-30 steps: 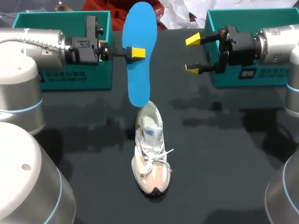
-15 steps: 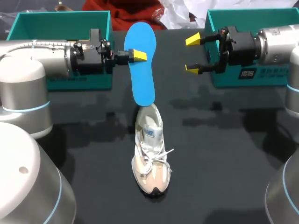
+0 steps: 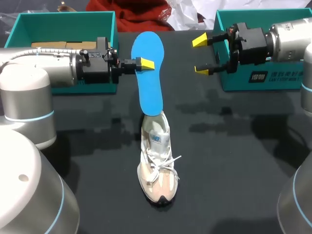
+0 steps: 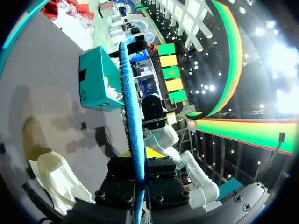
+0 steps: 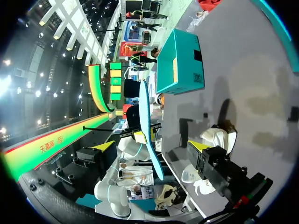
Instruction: Take the shoe out of the shoebox, open the shoe tongue, remove and reinsert the insole, then place the shoe into the shoebox
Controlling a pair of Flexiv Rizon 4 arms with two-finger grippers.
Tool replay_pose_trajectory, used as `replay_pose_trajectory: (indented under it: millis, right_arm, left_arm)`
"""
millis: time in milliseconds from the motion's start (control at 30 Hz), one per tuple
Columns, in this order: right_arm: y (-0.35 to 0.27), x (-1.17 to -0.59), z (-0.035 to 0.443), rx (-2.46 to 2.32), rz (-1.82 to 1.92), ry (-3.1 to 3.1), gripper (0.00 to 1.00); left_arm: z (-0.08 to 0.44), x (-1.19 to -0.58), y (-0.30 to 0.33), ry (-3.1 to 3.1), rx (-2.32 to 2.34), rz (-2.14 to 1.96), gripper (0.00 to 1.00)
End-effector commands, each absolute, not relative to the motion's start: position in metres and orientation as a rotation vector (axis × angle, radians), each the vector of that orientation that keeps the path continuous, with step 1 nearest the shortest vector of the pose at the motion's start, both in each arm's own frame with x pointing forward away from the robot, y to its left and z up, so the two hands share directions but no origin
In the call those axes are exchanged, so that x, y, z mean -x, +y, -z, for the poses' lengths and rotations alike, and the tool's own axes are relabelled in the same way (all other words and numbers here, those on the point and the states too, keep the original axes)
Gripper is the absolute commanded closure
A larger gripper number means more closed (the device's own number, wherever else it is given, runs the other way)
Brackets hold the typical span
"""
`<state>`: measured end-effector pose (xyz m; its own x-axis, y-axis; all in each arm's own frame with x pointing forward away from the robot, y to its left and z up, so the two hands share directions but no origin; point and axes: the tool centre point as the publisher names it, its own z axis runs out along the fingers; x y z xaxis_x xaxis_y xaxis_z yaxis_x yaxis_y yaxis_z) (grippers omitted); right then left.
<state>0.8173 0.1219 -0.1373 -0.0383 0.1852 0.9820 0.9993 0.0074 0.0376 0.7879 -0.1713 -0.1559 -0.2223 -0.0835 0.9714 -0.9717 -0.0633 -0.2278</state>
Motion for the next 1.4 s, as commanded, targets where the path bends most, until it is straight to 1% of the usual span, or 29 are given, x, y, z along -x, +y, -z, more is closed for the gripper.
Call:
replay_pose_trajectory:
  millis: [33, 767, 1133, 1400]
  right_arm:
    - [0.117, -0.809, 0.119, 1.403, 1.098, -1.443, 0.00]
    - [0.130, -0.805, 0.058, 1.867, 0.674, -1.741, 0.00]
    - [0.152, -0.803, 0.039, 2.042, 0.461, -1.889, 0.00]
    - [0.167, -0.799, 0.033, 2.102, 0.374, -1.942, 0.00]
  left_arm:
    - [0.160, -0.787, -0.174, -1.387, -1.207, -1.388, 1.00]
    - [0.169, -0.794, -0.179, -1.283, -1.258, -1.327, 1.00]
    - [0.172, -0.799, -0.185, -1.257, -1.260, -1.302, 1.00]
    - [0.170, -0.805, -0.189, -1.243, -1.257, -1.306, 1.00]
